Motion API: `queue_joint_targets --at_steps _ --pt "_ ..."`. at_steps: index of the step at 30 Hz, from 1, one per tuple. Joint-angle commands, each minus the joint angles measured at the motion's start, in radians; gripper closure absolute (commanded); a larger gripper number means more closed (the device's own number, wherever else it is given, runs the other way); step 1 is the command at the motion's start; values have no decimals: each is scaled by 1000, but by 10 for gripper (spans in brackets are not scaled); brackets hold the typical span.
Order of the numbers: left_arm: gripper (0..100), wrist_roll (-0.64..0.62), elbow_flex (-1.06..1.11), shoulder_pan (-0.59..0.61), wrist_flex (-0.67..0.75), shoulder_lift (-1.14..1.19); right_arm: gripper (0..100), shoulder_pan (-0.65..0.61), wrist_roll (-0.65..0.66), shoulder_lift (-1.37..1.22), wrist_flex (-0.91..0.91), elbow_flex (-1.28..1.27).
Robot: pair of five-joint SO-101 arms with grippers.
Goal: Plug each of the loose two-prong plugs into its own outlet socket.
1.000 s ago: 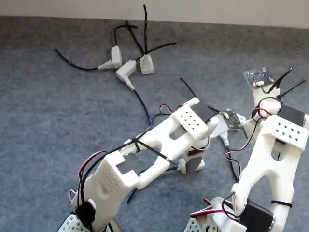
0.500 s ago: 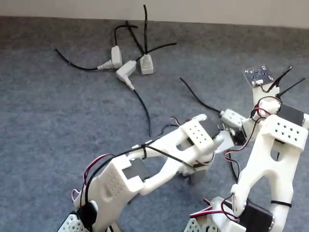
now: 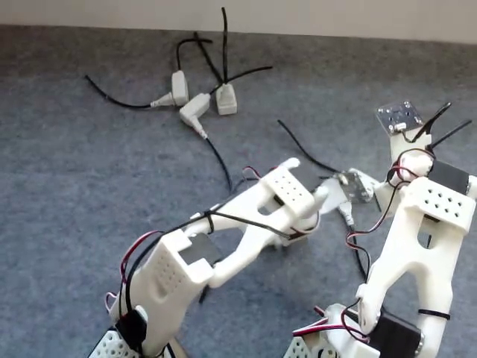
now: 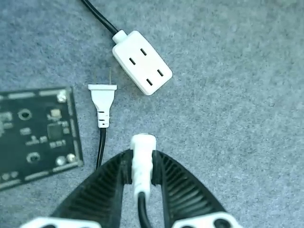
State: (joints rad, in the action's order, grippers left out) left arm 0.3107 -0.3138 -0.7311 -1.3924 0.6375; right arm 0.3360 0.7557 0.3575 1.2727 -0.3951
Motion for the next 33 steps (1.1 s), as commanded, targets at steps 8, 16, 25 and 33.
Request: queue_joint_targets --at_steps 8,16,25,33 --pt "962 8 -21 225 195 -10 991 13 6 38 -16 5" --pt "889 2 -271 278 109 150 991 12 6 39 -8 8" --pt "736 2 -759 269 -292 311 991 4 5 41 42 19" --pt "741 0 -888 349 -387 252 991 -35 3 31 50 91"
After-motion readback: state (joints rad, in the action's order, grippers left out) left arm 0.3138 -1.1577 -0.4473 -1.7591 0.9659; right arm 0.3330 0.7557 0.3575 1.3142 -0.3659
